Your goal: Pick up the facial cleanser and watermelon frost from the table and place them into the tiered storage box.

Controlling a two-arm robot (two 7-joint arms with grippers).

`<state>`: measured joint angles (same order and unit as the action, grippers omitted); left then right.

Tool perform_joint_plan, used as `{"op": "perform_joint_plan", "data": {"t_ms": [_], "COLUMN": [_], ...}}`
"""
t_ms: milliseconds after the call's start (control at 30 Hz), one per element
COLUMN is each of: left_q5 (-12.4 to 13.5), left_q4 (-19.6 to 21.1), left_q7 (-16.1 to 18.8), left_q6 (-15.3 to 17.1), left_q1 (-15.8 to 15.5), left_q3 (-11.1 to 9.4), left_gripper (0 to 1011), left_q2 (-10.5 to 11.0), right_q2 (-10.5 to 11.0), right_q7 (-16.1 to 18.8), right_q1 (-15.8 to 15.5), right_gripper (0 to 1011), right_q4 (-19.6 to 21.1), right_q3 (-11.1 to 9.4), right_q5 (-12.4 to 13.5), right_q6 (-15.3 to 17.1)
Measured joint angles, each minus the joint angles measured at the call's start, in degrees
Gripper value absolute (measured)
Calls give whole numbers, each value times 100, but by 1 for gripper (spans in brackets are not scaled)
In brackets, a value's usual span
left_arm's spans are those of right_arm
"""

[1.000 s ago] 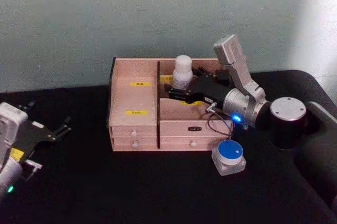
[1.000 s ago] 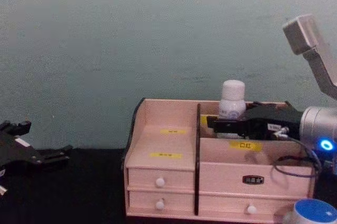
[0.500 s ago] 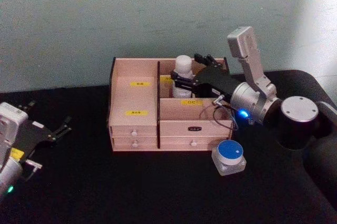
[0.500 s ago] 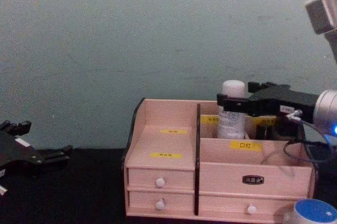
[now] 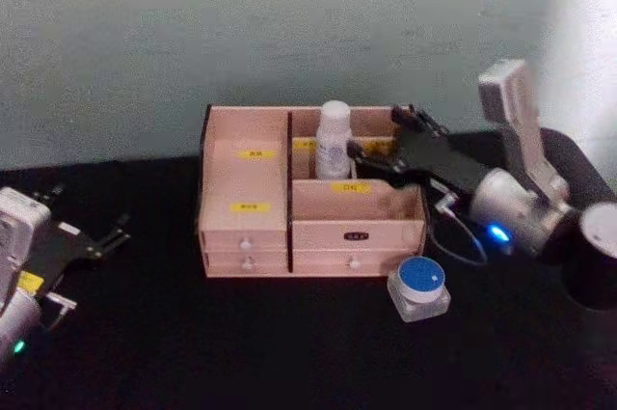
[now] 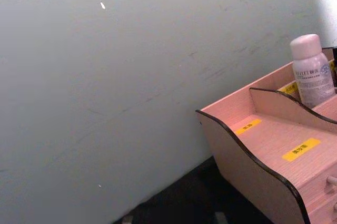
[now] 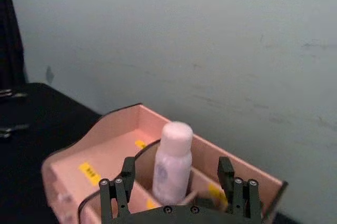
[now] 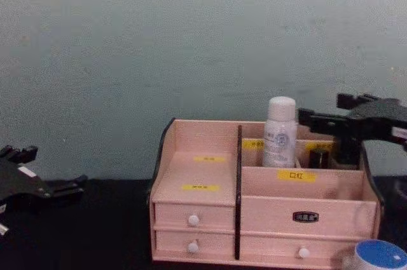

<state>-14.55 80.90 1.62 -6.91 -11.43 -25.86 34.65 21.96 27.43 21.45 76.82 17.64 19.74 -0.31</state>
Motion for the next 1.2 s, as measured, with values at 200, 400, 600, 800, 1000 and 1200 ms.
{"op": "perform_joint_plan", "data": {"t_ms": [200, 400, 600, 800, 1000, 1200], "left_q5": [0, 0, 0, 0, 0, 0], "left_q4": [0, 0, 0, 0, 0, 0], "left_q7": [0, 0, 0, 0, 0, 0], "left_q6": [0, 0, 0, 0, 0, 0], "left_q1": [0, 0, 0, 0, 0, 0], "left_q3": [0, 0, 0, 0, 0, 0], "left_gripper": [1001, 1001, 1001, 1002, 1001, 1001], "left_q2": [0, 0, 0, 0, 0, 0], "right_q2": [486, 958, 1348, 1575, 1719, 1764], "right_q7": [113, 203, 219, 220, 191, 110], "right_q1": [-622, -1193, -1646, -1872, -1952, -1912], "right_gripper": [1003, 1003, 1003, 1002, 1003, 1002], "right_q4": [705, 1278, 1677, 1857, 1888, 1819], "right_q3": [-159, -336, -457, -480, -384, -240], "right_q5": [216, 446, 595, 686, 715, 695], "right_q6": [75, 165, 300, 449, 703, 973]}}
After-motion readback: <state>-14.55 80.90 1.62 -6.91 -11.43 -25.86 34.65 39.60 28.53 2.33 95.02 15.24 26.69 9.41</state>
